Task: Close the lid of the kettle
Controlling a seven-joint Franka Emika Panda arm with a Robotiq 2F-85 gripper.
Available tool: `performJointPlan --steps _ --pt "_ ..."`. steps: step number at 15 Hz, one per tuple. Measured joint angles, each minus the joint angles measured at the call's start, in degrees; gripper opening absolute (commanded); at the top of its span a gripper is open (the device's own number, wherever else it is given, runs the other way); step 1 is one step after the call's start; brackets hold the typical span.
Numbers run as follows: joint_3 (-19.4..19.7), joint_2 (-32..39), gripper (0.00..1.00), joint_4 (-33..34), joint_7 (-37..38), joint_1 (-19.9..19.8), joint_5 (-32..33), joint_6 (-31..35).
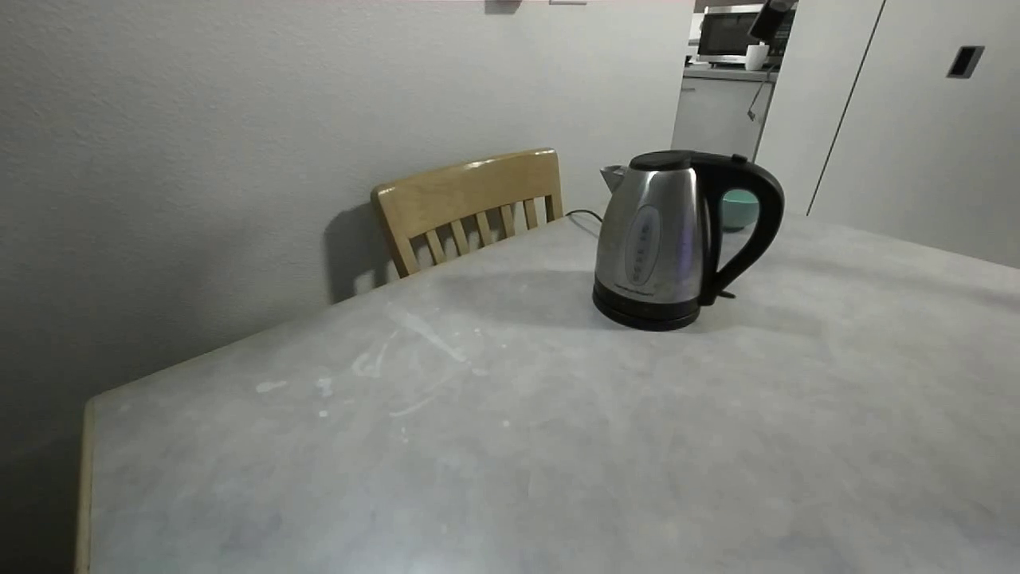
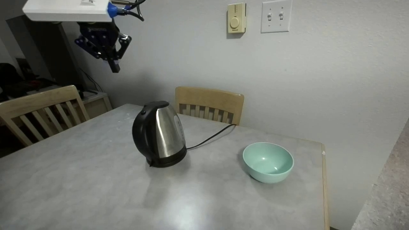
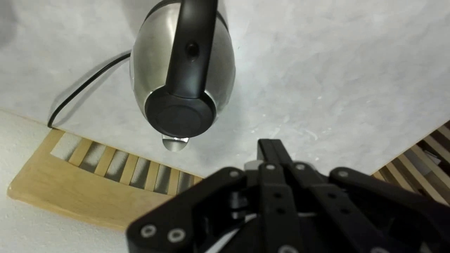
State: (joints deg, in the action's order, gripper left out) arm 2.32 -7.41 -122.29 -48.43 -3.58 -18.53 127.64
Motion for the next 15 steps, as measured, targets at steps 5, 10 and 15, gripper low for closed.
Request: performJointPlan --steps 5,10,15 --pt "0.59 -1.59 0.33 0.02 4.44 0.32 -0.05 -2.31" --pt "1.0 -1.58 0.69 0.02 5.51 0.46 -0.65 -2.12" --pt "1.16 -1.38 0.99 -0.14 5.52 0.67 -4.59 -1.15"
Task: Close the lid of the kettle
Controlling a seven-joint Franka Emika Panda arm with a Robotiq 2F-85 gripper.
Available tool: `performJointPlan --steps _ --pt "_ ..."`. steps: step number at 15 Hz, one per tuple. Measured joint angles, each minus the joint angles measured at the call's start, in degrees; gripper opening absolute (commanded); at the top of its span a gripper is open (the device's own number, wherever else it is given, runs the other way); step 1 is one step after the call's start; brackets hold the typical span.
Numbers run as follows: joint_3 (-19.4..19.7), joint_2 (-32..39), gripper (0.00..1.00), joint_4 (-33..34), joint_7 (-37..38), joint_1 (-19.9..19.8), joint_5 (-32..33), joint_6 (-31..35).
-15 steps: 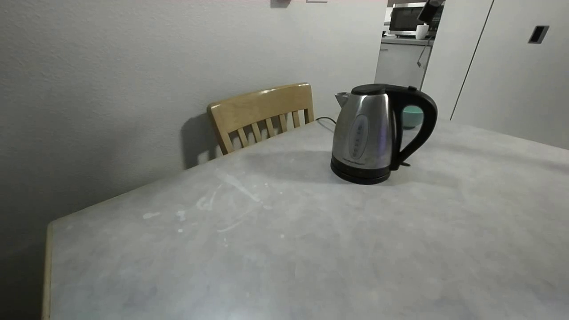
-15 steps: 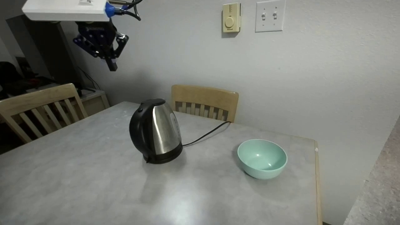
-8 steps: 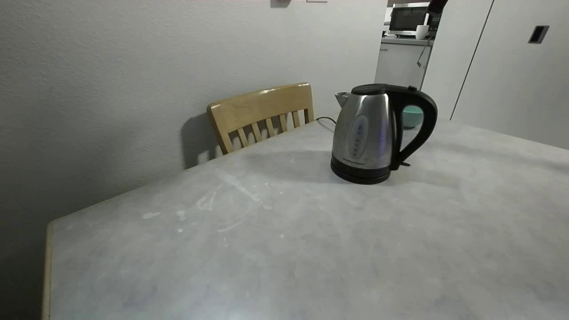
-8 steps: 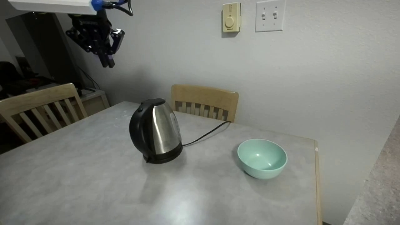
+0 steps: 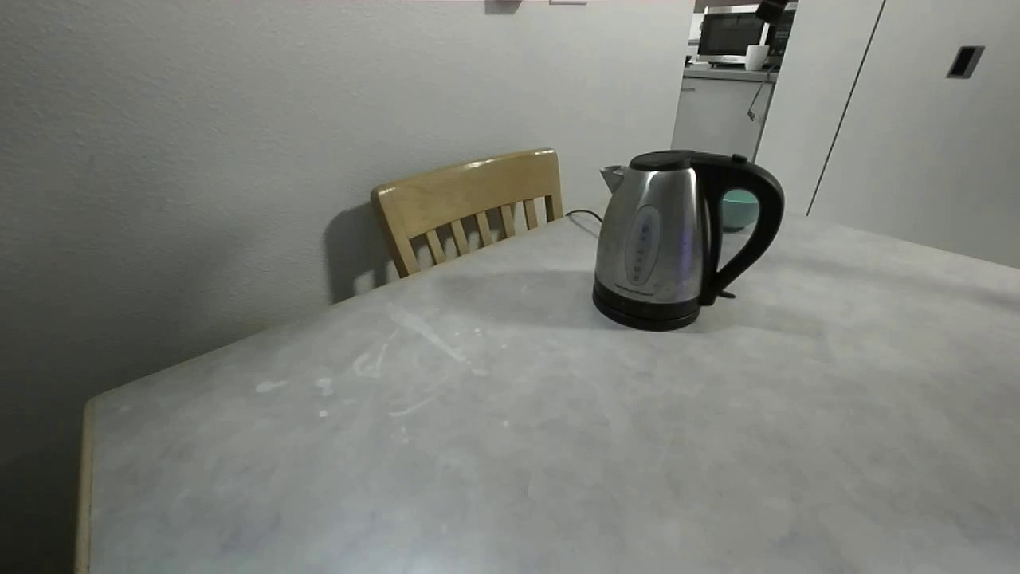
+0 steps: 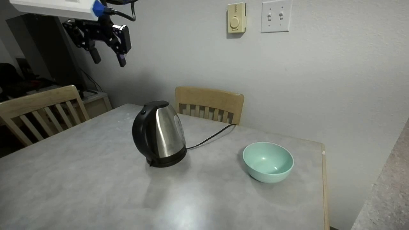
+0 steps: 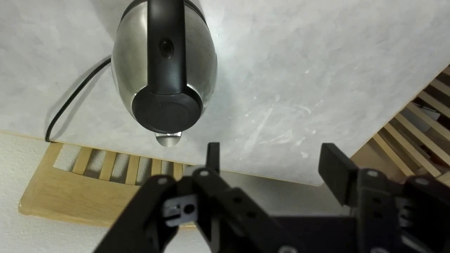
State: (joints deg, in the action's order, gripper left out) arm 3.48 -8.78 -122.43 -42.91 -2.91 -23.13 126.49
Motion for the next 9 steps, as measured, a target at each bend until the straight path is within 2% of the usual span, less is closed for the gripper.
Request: performJointPlan --steps 9 --pt "0.0 0.25 1.0 -2.5 -0.01 1.99 -7.2 7.62"
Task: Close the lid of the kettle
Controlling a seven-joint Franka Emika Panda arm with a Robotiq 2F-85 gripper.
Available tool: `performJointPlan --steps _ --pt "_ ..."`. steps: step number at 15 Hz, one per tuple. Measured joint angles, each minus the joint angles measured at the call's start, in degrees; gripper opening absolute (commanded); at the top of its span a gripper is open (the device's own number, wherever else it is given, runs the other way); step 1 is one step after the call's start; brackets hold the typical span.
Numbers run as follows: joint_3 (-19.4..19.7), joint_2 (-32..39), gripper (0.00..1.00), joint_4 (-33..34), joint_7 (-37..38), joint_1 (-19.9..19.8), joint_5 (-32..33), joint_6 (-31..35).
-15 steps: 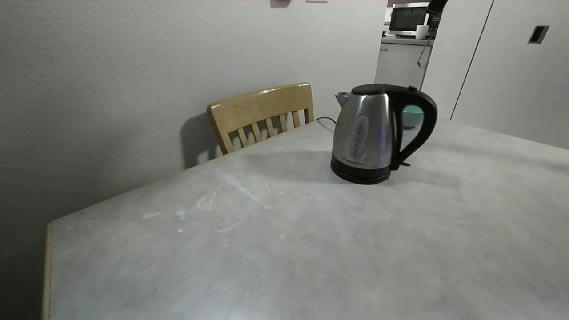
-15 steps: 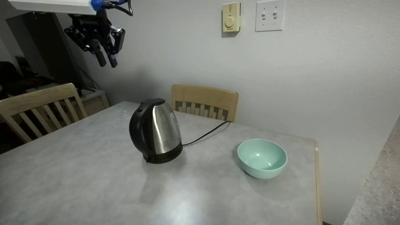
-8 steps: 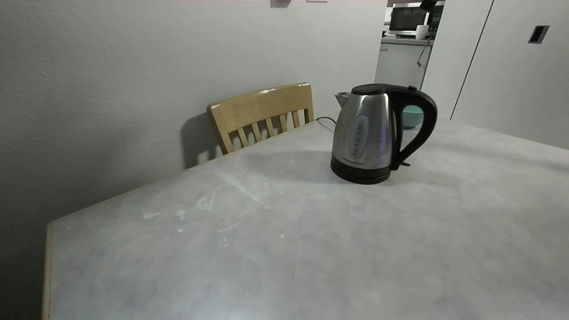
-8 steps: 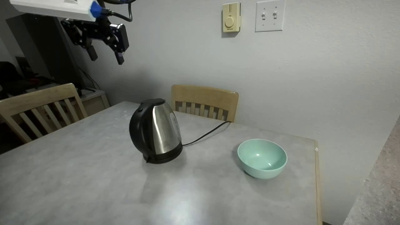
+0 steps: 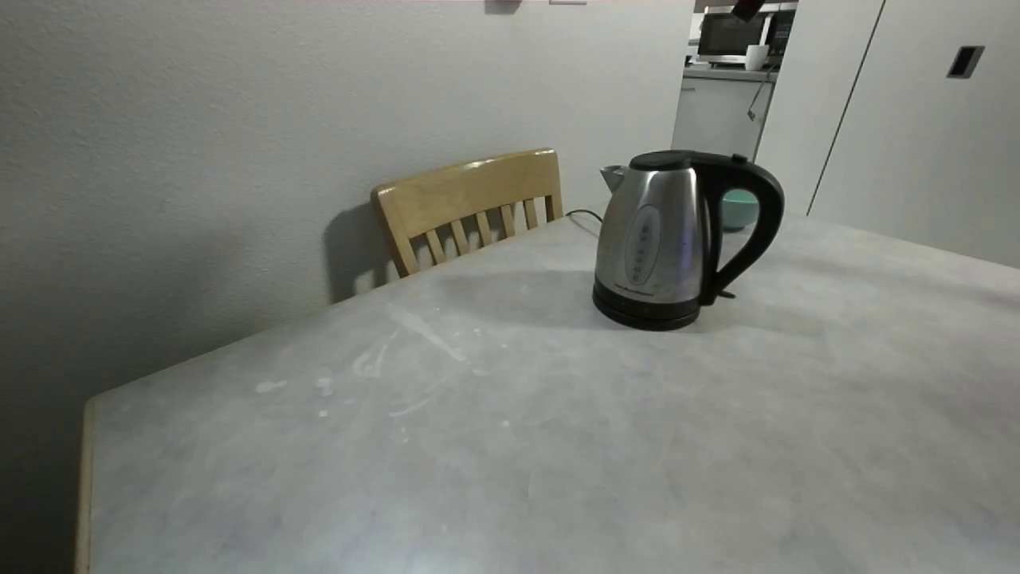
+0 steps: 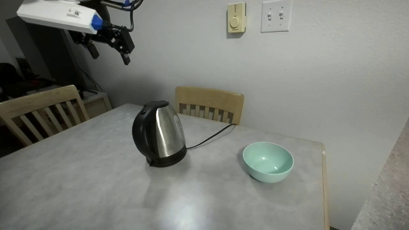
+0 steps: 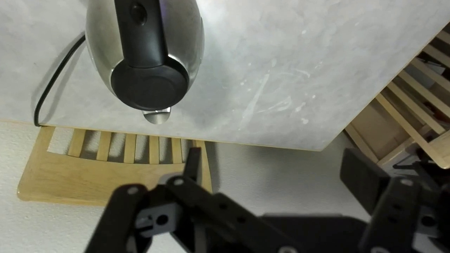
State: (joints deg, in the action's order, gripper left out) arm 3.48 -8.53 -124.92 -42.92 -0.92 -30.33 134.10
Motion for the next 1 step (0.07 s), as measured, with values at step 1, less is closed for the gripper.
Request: performJointPlan --steps 1 --pt "0.0 0.03 1.0 -0.18 -0.05 0.26 -0.5 0.27"
